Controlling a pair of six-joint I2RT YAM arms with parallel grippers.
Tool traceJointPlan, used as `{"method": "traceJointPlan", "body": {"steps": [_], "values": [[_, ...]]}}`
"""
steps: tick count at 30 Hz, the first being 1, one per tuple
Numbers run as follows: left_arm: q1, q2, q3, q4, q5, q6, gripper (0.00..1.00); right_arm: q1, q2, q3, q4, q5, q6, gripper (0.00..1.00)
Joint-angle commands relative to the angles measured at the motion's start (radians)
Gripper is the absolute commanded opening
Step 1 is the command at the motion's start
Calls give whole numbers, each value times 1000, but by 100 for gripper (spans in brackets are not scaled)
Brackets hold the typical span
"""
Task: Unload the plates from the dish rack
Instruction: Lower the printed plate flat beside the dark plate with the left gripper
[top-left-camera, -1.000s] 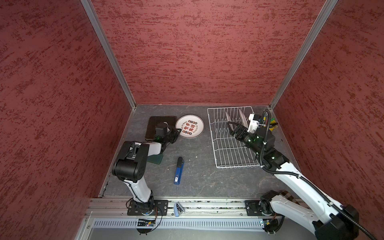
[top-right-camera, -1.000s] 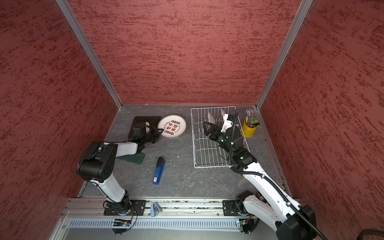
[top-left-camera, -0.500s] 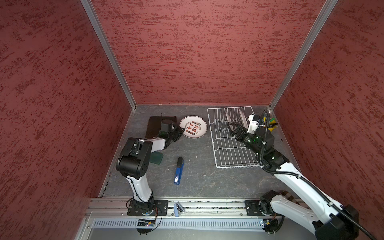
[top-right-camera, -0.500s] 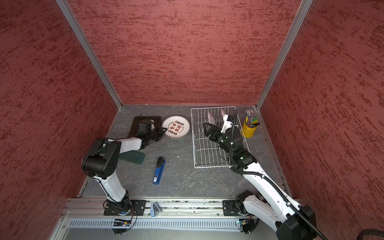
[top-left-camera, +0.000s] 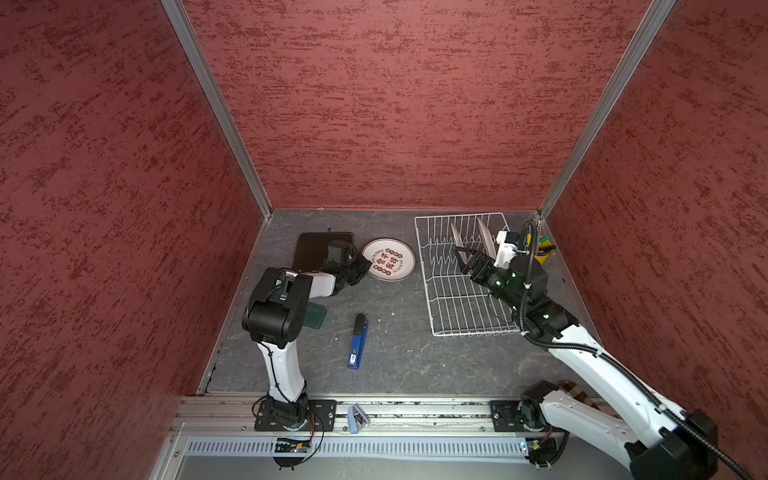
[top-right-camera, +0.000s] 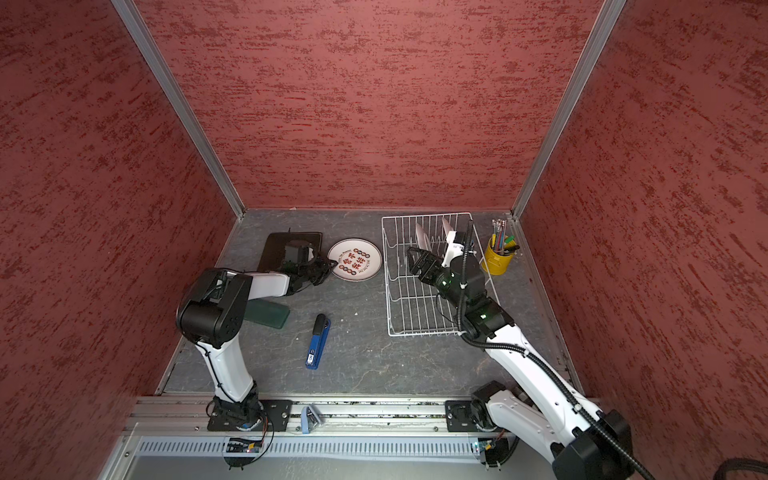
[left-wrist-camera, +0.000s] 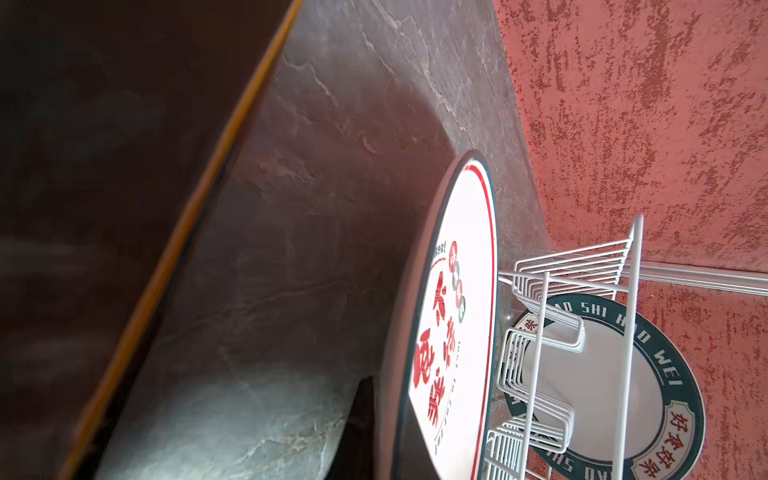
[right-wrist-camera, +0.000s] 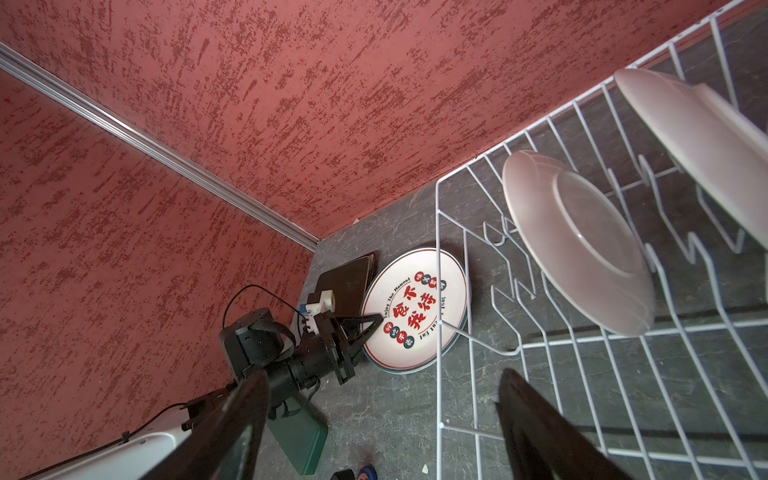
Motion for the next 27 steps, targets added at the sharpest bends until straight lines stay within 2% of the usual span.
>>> {"method": "traceJointPlan", "body": {"steps": [1,27], "values": [[-3,14,31,34,-6,15,0,-5,-6,-2,-6,27,-10,87],[-15,76,92,24,-9,12,0,-5,-13,2,-24,15,-29,87]]}}
